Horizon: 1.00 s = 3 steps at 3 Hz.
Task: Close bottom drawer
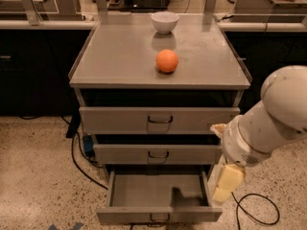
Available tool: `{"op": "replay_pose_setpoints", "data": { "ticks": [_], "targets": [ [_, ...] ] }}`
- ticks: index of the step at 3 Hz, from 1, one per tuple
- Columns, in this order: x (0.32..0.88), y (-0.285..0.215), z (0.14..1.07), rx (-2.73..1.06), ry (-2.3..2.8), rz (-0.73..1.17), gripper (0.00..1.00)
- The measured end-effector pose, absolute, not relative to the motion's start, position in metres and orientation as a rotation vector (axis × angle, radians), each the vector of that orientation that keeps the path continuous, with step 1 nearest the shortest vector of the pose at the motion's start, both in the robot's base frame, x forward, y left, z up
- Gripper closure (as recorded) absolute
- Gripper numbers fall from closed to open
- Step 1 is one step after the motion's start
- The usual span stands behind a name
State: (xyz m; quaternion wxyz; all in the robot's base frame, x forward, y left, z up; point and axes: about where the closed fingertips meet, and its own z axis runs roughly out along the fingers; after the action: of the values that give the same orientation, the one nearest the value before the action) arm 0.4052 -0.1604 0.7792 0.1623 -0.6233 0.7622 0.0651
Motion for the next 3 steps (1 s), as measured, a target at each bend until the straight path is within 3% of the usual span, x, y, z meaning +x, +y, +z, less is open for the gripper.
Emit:
{"op": "replay_pose_setpoints", "data": {
  "ticks": [1,2,3],
  "targets": [
    [0.397,-0.124,0.708,-1.71,2.193,0.379,0.0],
    [0.386,-0.085,0.632,-1.616,2.21,0.582,0.19],
    [0.39,-0.079,0.612,-1.58,2.214,0.616,0.42]
  ]
}}
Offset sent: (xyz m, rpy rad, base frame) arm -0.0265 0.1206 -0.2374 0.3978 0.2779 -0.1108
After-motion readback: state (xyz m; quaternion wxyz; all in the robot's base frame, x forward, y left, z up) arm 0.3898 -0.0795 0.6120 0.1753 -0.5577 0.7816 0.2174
